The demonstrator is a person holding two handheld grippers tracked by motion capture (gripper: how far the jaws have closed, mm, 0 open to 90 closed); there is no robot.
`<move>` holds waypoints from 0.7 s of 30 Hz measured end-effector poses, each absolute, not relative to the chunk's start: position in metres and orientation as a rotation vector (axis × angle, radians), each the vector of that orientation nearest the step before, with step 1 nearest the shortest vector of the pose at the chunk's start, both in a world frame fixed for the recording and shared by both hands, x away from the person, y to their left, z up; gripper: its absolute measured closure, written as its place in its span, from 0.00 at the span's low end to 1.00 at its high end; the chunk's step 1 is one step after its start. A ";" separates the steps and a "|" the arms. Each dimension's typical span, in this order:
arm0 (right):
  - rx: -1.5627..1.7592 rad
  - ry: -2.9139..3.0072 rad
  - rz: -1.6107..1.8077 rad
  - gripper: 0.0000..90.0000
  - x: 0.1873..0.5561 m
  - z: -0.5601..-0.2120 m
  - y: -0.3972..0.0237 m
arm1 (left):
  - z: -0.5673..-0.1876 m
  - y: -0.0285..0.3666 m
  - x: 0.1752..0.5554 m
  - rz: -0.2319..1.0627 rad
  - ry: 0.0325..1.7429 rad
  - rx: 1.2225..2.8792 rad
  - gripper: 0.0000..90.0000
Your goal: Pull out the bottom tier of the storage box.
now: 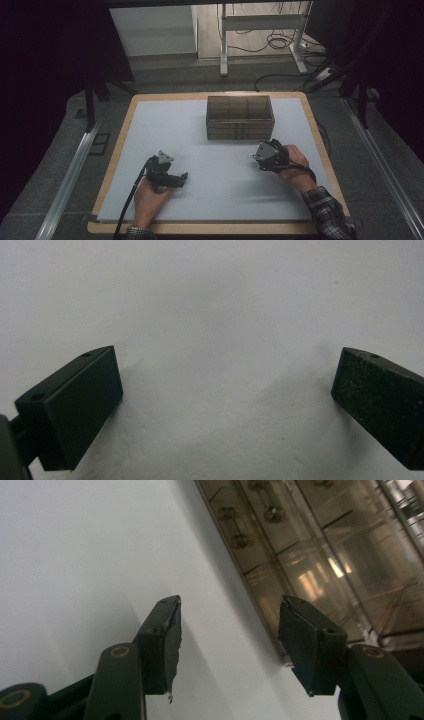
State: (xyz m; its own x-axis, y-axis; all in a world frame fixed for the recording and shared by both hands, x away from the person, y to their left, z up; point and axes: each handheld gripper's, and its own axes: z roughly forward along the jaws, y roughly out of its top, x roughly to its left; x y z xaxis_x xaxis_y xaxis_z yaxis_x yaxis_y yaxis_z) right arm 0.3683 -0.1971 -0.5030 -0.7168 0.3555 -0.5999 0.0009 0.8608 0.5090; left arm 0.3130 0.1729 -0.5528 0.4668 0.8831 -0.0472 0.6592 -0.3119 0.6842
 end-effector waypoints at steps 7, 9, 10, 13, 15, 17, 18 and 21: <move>0.193 2.265 0.562 0.48 0.371 -0.510 -0.186 | -0.553 0.173 0.313 0.449 1.274 2.077 0.00; 0.169 2.254 0.532 0.48 0.372 -0.512 -0.182 | -0.553 0.173 0.313 0.449 1.274 2.076 0.00; 0.144 2.239 0.503 0.48 0.372 -0.514 -0.177 | -0.553 0.173 0.313 0.449 1.274 2.075 0.00; 0.116 2.215 0.479 0.48 0.373 -0.517 -0.172 | -0.553 0.173 0.313 0.448 1.274 2.075 0.00; 0.088 2.200 0.453 0.48 0.374 -0.519 -0.168 | -0.553 0.173 0.313 0.448 1.274 2.075 0.00; 0.080 2.194 0.442 0.48 0.374 -0.520 -0.166 | -0.553 0.173 0.313 0.448 1.274 2.075 0.00; 0.057 2.181 0.416 0.48 0.376 -0.522 -0.161 | -0.553 0.173 0.313 0.448 1.274 2.075 0.00; 0.037 2.169 0.396 0.48 0.378 -0.524 -0.157 | -0.553 0.173 0.313 0.448 1.274 2.075 0.00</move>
